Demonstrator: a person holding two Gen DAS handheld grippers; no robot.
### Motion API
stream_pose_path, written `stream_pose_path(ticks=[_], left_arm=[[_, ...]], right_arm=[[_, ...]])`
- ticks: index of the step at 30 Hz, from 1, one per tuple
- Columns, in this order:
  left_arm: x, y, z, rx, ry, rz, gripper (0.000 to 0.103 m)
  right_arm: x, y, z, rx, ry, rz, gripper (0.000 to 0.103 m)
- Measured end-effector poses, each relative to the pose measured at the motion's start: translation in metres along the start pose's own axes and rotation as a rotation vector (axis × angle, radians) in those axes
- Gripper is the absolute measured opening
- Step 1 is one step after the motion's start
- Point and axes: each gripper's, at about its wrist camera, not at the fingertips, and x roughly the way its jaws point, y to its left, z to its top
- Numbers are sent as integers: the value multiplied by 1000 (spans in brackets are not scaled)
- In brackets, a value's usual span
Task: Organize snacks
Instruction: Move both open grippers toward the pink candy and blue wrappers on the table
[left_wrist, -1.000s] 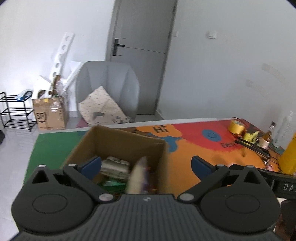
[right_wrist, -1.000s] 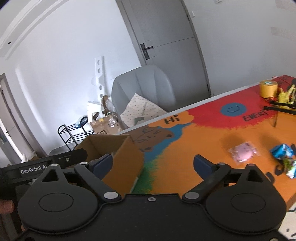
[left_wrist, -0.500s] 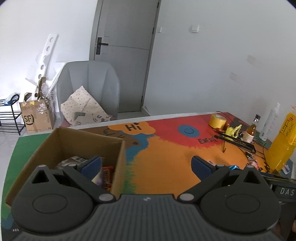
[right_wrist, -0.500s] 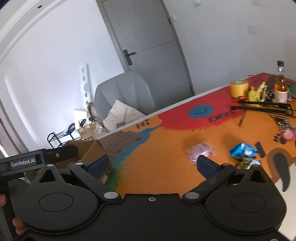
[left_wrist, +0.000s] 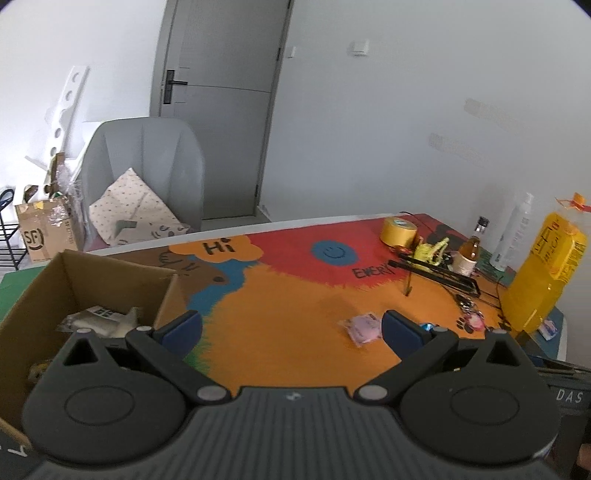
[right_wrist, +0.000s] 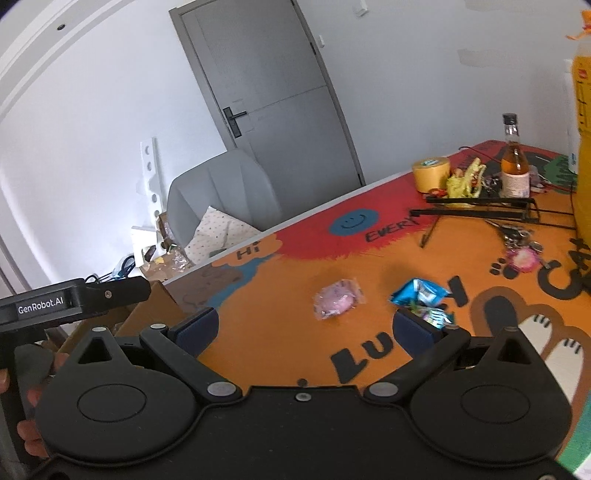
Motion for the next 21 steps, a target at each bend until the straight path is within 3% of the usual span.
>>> stream_pose_path(ticks=[16, 21], left_arm=[[44, -26, 1, 1, 59, -54, 100], [67, -33, -2, 4, 84, -52, 100]], right_arm=[[8, -41, -9, 15, 15, -70, 101], [23, -62, -8, 67, 37, -81, 85]])
